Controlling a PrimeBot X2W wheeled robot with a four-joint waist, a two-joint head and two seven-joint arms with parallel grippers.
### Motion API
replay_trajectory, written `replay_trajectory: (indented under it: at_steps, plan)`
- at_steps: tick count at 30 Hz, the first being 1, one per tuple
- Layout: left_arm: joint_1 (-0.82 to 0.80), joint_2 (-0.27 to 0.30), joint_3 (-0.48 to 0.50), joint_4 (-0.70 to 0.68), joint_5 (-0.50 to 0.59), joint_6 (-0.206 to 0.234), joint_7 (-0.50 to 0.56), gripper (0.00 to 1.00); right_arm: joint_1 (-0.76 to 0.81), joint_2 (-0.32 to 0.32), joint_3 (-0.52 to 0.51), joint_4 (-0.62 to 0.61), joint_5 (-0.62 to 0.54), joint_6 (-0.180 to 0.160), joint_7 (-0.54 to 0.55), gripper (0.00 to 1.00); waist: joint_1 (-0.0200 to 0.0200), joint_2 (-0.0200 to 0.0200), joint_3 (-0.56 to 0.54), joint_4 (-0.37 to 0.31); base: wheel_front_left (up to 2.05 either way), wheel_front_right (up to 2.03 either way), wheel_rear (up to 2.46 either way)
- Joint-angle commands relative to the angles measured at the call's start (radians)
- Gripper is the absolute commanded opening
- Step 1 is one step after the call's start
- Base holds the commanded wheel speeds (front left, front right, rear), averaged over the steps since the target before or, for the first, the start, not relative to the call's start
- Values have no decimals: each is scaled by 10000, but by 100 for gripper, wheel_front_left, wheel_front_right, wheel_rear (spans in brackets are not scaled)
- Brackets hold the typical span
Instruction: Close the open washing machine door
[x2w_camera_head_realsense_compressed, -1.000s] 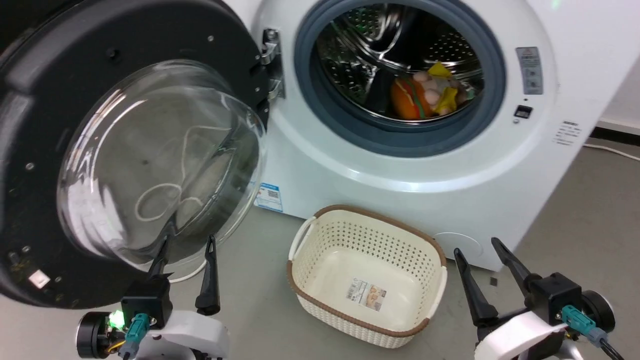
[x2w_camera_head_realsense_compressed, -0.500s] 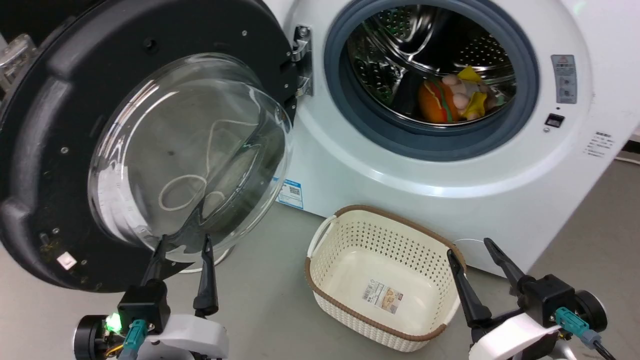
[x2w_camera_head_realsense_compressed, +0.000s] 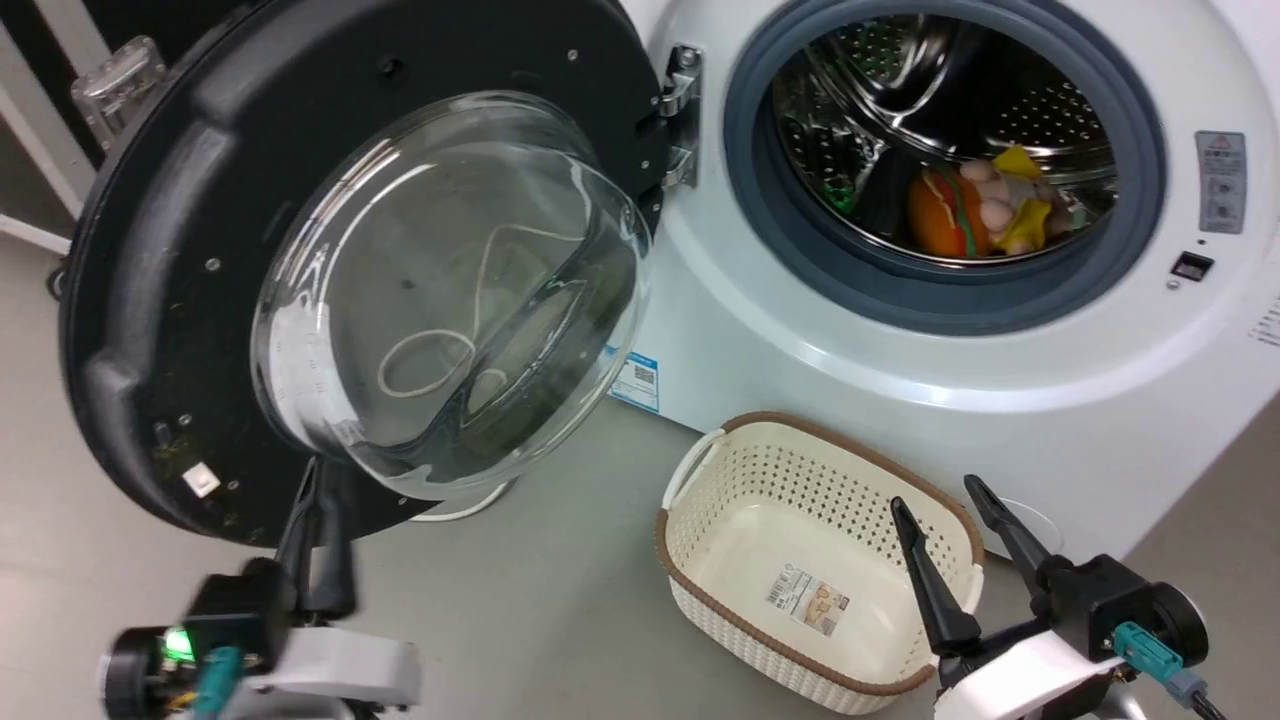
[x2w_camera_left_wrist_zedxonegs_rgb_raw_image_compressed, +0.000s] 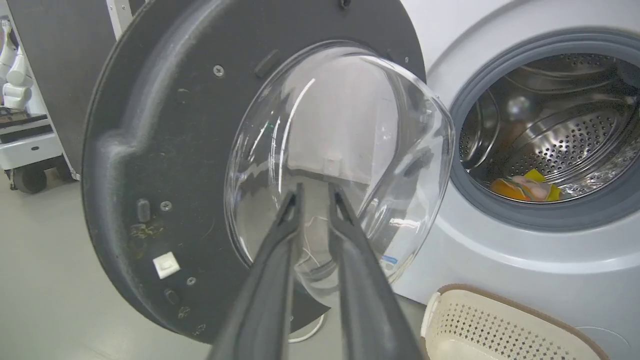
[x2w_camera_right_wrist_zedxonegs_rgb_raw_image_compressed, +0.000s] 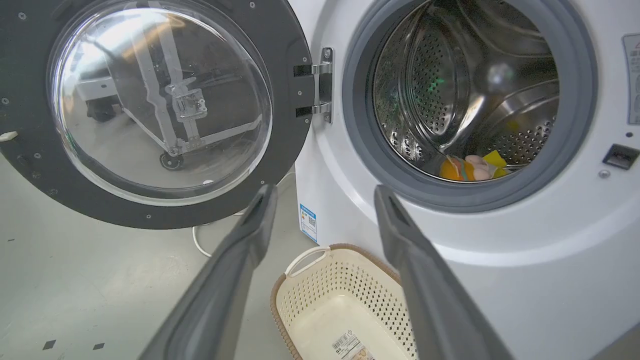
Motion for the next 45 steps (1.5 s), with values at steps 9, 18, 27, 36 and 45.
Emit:
replay_trajectory:
  at_steps: [9,18,27,36,45]
  plan:
    - [-1553,488,1624,-982,-1433,-1061,-330,0,200,34,-422,-219,9,6,-334,100,0,0,456,589,0,0,0]
    - [-4103,2481,2787,502,-3504,-1304,469,0,-192,3,-144,-559,-153,7,-522,100,0,0,1323,451,0,0,0]
    - [-6397,3552,4253,4209,-6842,-1072,3589,0,-479,-87,198,-509,61,7,-710,100,0,0,1610,300,0,0,0]
    - [-7015,3684,4940,5946,-9921,-1345,7066,0,-441,-51,248,-345,232,8,-898,100,0,0,1474,345,0,0,0]
    - [-6196,3003,4449,5381,-11427,-1506,9166,0,-166,-12,151,-294,302,8,-906,100,0,0,980,349,0,0,0]
